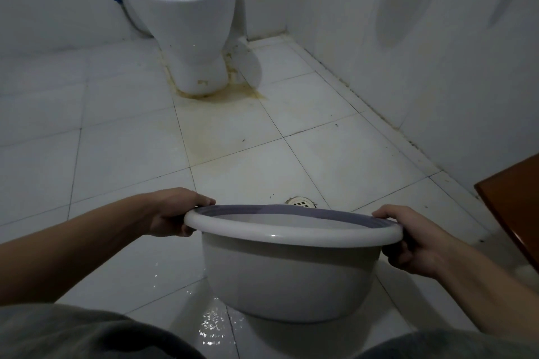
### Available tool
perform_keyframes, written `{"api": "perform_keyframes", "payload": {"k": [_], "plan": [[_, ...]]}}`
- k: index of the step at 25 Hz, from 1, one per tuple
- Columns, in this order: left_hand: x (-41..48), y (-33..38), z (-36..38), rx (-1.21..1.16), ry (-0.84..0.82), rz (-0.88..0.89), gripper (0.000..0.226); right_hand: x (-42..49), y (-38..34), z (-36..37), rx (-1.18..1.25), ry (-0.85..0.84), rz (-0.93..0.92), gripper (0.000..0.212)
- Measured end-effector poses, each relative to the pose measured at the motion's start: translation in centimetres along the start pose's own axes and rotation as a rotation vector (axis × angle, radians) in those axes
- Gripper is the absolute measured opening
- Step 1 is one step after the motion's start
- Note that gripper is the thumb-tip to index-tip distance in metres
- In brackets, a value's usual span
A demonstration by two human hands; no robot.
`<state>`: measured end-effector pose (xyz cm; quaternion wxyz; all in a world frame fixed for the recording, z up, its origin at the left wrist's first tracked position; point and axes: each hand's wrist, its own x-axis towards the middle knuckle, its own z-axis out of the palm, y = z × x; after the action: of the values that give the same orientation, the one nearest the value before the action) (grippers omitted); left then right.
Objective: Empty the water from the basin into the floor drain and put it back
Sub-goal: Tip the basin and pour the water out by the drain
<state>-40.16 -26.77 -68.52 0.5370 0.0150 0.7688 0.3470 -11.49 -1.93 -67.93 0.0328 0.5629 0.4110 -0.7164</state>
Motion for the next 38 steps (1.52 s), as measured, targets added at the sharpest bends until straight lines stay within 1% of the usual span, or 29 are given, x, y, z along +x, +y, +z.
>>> {"api": "perform_keyframes", "payload": {"k": [4,10,15,17,21,23,25,27,32,36,38], "plan": [[-0.1,0.9,-0.8,-0.017,0.035,0.015,0.035,0.2,0.4,0.7,-0.023,0.001,-0.014,0.015],[-0.2,3.0,-2.0,0.056,0.014,0.011,0.022,0.2,0.6,0.8,-0.043,-0.018,-0.007,0.018],[0.0,4.2,-2.6,0.1,0.026,0.019,0.033,0.5,1.1,0.8,-0.059,-0.032,0.003,0.018],[0.0,4.6,-2.6,0.126,0.025,0.022,0.034,0.7,1.3,0.8,-0.065,-0.033,0.006,0.019],[-0.2,5.5,-2.6,0.167,0.015,0.014,0.019,1.0,1.7,0.7,-0.073,-0.036,0.025,0.019],[-0.4,6.1,-2.7,0.191,0.006,0.02,0.022,1.2,2.1,1.0,-0.084,-0.035,0.035,0.019],[-0.3,6.6,-2.9,0.194,0.003,0.037,0.031,1.4,2.7,1.4,-0.107,-0.026,0.045,0.016],[-0.3,7.2,-3.2,0.183,0.021,0.055,0.038,1.6,3.2,1.9,-0.124,-0.026,0.047,0.014],[-0.7,8.6,-3.0,0.184,0.064,0.119,0.029,2.5,4.0,3.1,-0.16,-0.02,0.052,0.012],[-0.9,9.5,-2.5,0.14,0.149,0.152,0.037,3.4,4.8,4.2,-0.211,0.001,0.027,0.012],[-1.2,9.9,-2.2,0.122,0.185,0.169,0.035,3.9,5.2,4.7,-0.247,0.014,0.01,0.01]]}}
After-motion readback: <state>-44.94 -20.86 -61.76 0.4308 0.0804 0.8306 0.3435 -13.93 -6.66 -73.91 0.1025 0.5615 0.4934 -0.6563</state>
